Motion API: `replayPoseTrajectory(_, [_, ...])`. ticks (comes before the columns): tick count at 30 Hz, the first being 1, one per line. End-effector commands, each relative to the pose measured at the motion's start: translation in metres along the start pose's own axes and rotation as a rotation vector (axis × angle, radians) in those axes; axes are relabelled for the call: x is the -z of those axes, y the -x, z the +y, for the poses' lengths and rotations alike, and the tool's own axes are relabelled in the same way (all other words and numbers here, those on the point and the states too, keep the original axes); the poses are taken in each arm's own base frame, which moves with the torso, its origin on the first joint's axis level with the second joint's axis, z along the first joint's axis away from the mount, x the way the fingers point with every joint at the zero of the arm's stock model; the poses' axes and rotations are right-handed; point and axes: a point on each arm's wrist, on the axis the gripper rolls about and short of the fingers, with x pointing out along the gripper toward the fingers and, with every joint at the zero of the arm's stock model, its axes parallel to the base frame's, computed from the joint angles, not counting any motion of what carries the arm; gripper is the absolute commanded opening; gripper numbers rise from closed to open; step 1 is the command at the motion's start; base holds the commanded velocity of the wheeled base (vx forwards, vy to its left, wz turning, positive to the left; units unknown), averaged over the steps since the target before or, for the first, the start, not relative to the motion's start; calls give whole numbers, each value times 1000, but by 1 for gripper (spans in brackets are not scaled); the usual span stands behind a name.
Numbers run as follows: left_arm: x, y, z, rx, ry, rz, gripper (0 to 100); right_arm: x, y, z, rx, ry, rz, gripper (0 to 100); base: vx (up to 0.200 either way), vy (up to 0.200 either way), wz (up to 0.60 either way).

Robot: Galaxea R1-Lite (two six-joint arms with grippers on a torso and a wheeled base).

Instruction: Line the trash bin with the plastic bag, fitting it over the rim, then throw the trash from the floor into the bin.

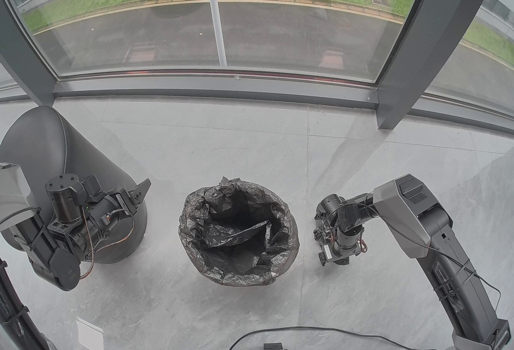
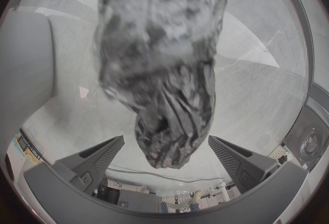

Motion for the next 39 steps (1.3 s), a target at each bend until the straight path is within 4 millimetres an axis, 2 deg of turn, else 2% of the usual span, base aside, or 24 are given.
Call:
replayPoseTrajectory(1, [3, -1, -1, 2, 0, 11, 100, 3, -3, -2, 3, 5, 24, 100, 0, 0, 0])
replayPoseTrajectory(8, [6, -3, -3, 21, -6, -28, 100, 26, -24, -8, 34, 78, 212, 100, 0, 0, 0])
replayPoseTrajectory(10, [9, -3, -2, 21, -8, -23, 100, 32, -24, -7, 28, 97, 257, 100, 0, 0, 0])
replayPoseTrajectory(14, [11, -3, -5, 35, -10, -25, 100, 29, -18, -2, 19, 113, 240, 100, 0, 0, 0])
replayPoseTrajectory(21, [10, -1, -6, 41, -11, -37, 100, 14, -7, 13, -9, 151, 79, 100, 0, 0, 0])
replayPoseTrajectory(28, [10, -2, -6, 41, -11, -38, 100, 5, -6, 15, 2, 197, -10, 100, 0, 0, 0])
replayPoseTrajectory(39, [10, -2, -6, 39, -11, -38, 100, 0, 1, 10, 43, 239, -29, 100, 0, 0, 0])
